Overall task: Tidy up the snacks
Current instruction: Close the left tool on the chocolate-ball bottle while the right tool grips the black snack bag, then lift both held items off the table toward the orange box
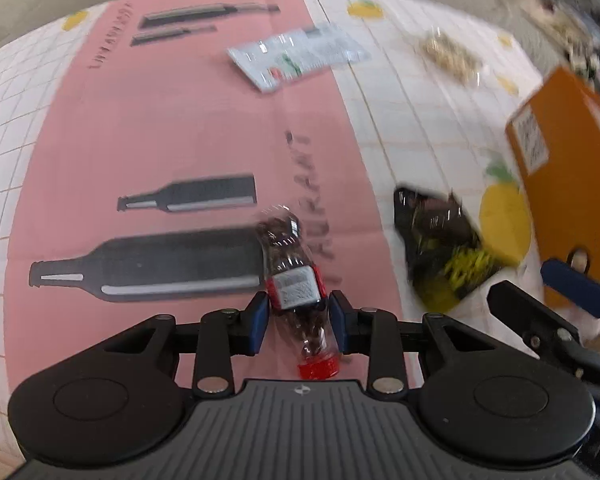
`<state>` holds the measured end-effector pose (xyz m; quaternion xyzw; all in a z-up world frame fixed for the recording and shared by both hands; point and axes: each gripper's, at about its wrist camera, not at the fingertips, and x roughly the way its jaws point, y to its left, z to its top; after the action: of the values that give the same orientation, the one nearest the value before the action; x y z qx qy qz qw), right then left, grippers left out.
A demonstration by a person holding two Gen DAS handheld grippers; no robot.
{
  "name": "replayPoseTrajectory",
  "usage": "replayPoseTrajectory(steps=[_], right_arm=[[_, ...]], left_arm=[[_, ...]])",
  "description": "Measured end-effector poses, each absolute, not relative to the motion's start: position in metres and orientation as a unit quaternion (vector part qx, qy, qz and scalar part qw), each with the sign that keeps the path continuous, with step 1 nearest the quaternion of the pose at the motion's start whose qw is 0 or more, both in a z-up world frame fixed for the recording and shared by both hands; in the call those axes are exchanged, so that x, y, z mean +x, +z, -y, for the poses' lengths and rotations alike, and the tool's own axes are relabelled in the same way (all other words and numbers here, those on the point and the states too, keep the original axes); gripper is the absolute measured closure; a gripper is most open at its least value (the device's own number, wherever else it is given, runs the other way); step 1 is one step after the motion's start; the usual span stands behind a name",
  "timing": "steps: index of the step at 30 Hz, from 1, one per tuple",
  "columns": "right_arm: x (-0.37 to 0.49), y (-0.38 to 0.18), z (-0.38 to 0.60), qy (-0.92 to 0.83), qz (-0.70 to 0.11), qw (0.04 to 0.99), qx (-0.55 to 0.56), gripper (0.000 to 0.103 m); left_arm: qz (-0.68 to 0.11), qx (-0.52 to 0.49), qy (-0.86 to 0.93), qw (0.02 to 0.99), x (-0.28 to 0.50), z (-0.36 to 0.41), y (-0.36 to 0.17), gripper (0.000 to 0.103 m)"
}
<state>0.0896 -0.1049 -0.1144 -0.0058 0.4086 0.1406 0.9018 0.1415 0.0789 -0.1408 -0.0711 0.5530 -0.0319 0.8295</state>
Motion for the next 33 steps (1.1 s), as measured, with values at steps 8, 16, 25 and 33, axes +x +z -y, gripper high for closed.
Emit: replayPoseTrajectory(steps=[8, 16, 25, 33], right_arm=[[0.123, -0.121, 0.109, 0.107, -0.418, 0.9, 0.062, 0.035], [0.147, -0.145, 0.093, 0.113, -0.445, 0.887, 0.044, 0.036], [0.14, -0.16, 0.083, 0.124, -0.43, 0.894, -0.009, 0.051], [0.136, -0.16, 0.081, 0.135, -0.424, 0.895, -0.02, 0.057]], left_arm=[[-0.516, -0.134, -0.009, 0.846, 0.134, -0.091, -0.139, 0.059], [-0.529, -0.136, 0.003, 0.838, 0.131, -0.093, -0.15, 0.064], [-0.521, -0.105, -0.002, 0.847, 0.133, -0.085, -0.151, 0.069], [-0.517, -0.115, -0.005, 0.848, 0.133, -0.088, -0.15, 0.07]])
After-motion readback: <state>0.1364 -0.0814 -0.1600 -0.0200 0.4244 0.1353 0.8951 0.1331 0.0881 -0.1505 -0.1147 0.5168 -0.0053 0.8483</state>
